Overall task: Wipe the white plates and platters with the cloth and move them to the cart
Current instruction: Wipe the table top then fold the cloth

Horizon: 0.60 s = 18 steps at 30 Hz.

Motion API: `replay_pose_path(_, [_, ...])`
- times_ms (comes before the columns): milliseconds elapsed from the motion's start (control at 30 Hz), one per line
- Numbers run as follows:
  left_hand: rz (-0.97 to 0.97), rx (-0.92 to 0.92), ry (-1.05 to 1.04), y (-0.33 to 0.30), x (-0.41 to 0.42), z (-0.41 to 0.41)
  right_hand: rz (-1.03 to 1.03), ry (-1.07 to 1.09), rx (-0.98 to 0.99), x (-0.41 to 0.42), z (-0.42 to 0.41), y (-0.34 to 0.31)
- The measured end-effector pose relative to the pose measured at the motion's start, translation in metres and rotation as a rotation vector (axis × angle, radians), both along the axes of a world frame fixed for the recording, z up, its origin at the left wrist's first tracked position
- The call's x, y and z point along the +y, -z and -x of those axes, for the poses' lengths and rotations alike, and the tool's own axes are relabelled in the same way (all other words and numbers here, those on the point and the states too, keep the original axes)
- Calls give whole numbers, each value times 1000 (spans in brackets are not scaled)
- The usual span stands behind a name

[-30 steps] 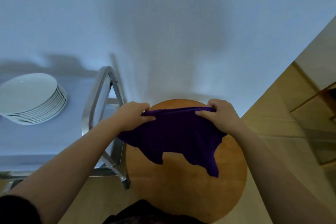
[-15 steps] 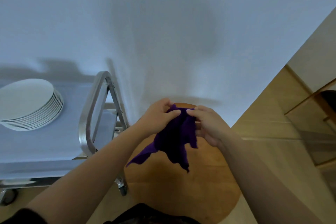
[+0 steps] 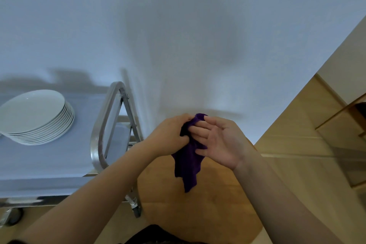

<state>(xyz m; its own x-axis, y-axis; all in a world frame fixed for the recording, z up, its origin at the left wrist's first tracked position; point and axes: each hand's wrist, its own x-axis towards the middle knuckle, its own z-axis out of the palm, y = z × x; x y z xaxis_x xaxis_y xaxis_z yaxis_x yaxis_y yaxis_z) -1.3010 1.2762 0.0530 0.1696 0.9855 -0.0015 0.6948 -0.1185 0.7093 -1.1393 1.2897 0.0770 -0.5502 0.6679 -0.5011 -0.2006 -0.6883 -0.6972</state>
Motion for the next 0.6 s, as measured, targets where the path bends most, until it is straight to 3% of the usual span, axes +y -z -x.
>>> replay_pose_path(167, [45, -205, 40, -5, 0, -2, -16, -23, 153, -4, 0, -9])
replay_pose_path(233, [2, -189, 54, -5, 2, -4, -66, -78, 142, -3, -1, -9])
replay_pose_path(333, [-53, -130, 51, -8, 7, -1, -232, -146, -83, 2, -7, -13])
replay_pose_path(467, [92, -354, -68, -18, 13, 11, -689, 94, -693, 20, -26, -2])
replay_pose_path(500, [122, -407, -89, -22, 13, 12, -753, 53, -747, 21, -29, 4])
replay_pose_path(600, [185, -432, -14, -31, 13, 12, -789, -230, -624, 14, -21, 21])
